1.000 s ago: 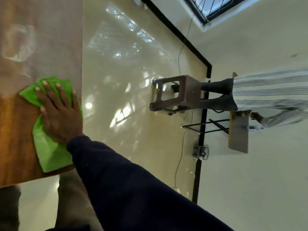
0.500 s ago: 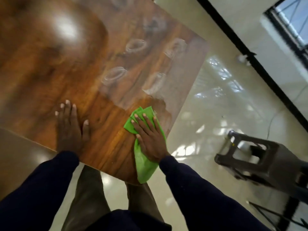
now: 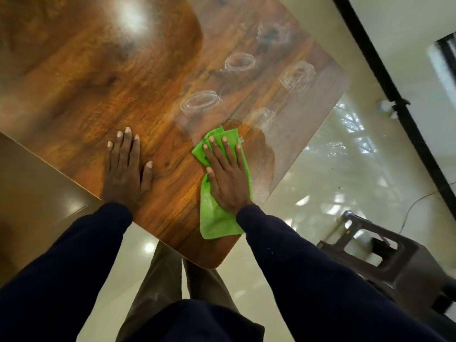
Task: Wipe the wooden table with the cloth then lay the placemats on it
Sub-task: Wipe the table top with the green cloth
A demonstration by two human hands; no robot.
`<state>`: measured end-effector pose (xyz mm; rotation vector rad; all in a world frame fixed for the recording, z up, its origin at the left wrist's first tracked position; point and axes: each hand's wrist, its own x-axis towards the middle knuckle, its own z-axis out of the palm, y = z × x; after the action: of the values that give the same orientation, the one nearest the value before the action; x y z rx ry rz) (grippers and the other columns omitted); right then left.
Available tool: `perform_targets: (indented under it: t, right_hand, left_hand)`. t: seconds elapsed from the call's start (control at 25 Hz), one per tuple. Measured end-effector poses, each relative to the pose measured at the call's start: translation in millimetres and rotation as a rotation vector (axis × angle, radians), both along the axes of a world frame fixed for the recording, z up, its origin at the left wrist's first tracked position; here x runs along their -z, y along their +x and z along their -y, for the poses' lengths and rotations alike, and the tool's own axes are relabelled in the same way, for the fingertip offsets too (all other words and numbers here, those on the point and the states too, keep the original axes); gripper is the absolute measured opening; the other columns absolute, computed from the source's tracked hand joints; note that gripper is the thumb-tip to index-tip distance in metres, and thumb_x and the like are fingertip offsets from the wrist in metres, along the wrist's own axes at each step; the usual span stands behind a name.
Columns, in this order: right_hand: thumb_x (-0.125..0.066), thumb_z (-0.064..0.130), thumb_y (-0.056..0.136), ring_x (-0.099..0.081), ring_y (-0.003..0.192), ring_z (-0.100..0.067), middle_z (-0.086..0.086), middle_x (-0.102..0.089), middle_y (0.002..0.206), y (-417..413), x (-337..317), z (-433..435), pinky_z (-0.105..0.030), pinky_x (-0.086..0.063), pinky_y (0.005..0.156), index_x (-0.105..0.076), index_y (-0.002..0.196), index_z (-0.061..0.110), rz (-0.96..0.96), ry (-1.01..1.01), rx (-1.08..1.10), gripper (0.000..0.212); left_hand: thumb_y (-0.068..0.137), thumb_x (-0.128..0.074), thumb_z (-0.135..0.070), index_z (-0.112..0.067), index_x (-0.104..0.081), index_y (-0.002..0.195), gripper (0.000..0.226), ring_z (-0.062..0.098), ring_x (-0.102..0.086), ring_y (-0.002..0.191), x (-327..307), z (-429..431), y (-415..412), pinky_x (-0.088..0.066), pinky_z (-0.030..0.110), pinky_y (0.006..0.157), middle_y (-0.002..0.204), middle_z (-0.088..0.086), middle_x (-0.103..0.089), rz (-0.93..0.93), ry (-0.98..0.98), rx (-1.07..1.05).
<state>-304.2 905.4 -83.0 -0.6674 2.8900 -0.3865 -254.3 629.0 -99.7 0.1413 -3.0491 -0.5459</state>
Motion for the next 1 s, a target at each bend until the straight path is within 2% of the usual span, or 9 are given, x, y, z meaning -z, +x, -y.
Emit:
perform_targets:
  t: [0.08, 0.2, 0.32, 0.48, 0.6, 0.68, 0.88, 1.0]
  right_hand:
    - [-0.032, 0.031, 0.113, -0.006, 0.165, -0.027, -0.004, -0.018, 0.177, 4, -1, -24, -0.061, -0.015, 0.129, -0.027, 0.167, 0.017, 0.006, 0.011, -0.079, 0.056]
    - [-0.028, 0.033, 0.112, -0.01, 0.164, -0.027, -0.004, -0.02, 0.176, -29, 0, -26, -0.061, -0.015, 0.129, -0.029, 0.167, 0.017, -0.048, 0.039, 0.148, 0.057]
    - [-0.027, 0.034, 0.113, -0.009, 0.164, -0.028, -0.005, -0.019, 0.176, -67, 3, 22, -0.059, -0.012, 0.13, -0.027, 0.167, 0.018, -0.093, 0.07, 0.304, 0.056]
    - [-0.03, 0.034, 0.114, -0.003, 0.165, -0.029, -0.004, -0.014, 0.177, -55, 0, 67, -0.059, -0.01, 0.13, -0.023, 0.168, 0.018, -0.037, 0.025, 0.077, 0.057]
    - [-0.03, 0.031, 0.113, -0.006, 0.165, -0.028, -0.003, -0.017, 0.177, -30, -4, 42, -0.061, -0.015, 0.129, -0.027, 0.167, 0.017, 0.017, 0.011, -0.239, 0.057]
    - [-0.03, 0.028, 0.111, -0.012, 0.164, -0.028, -0.004, -0.022, 0.176, -44, -5, 17, -0.062, -0.017, 0.129, -0.031, 0.166, 0.016, -0.009, 0.0, -0.336, 0.056]
    - [-0.03, 0.029, 0.112, -0.01, 0.164, -0.027, -0.004, -0.02, 0.176, -113, 1, 45, -0.06, -0.015, 0.13, -0.027, 0.167, 0.019, -0.072, 0.042, 0.022, 0.057]
    - [-0.03, 0.031, 0.112, -0.007, 0.165, -0.029, -0.004, -0.016, 0.177, -112, 5, 88, -0.059, -0.011, 0.131, -0.025, 0.168, 0.019, -0.076, 0.046, -0.009, 0.058]
  left_hand:
    - [0.111, -0.034, -0.037, -0.001, -0.023, 0.164, 0.064, 0.032, -0.011, 0.163, 0, -2, 0, -0.01, 0.052, 0.132, 0.174, 0.019, -0.016, 0.009, -0.01, 0.003]
    - [0.111, -0.034, -0.037, -0.002, -0.022, 0.164, 0.065, 0.031, -0.009, 0.163, 1, 0, -2, -0.01, 0.053, 0.132, 0.174, 0.018, -0.014, 0.027, -0.019, 0.002]
    - [0.11, -0.037, -0.035, -0.001, -0.025, 0.163, 0.065, 0.032, -0.011, 0.163, 3, 2, -2, -0.012, 0.055, 0.131, 0.174, 0.019, -0.016, 0.018, -0.02, 0.015]
    - [0.109, -0.039, -0.035, 0.0, -0.028, 0.162, 0.064, 0.032, -0.013, 0.162, 4, 4, -4, -0.014, 0.055, 0.131, 0.173, 0.019, -0.018, 0.019, -0.023, 0.013]
    - [0.108, -0.041, -0.034, 0.0, -0.029, 0.162, 0.065, 0.033, -0.015, 0.162, 2, 4, -4, -0.015, 0.055, 0.13, 0.173, 0.02, -0.019, 0.018, -0.018, 0.014]
    - [0.109, -0.04, -0.035, 0.0, -0.028, 0.162, 0.065, 0.033, -0.015, 0.162, 2, 4, -5, -0.015, 0.055, 0.131, 0.173, 0.02, -0.019, 0.029, -0.021, 0.009]
    - [0.109, -0.041, -0.035, 0.0, -0.028, 0.162, 0.065, 0.034, -0.016, 0.162, 3, 5, -5, -0.018, 0.054, 0.13, 0.172, 0.02, -0.02, 0.031, -0.032, -0.001]
    - [0.108, -0.045, -0.032, 0.002, -0.03, 0.161, 0.065, 0.034, -0.019, 0.161, 2, 6, -4, -0.02, 0.055, 0.129, 0.172, 0.021, -0.022, 0.026, -0.025, -0.006]
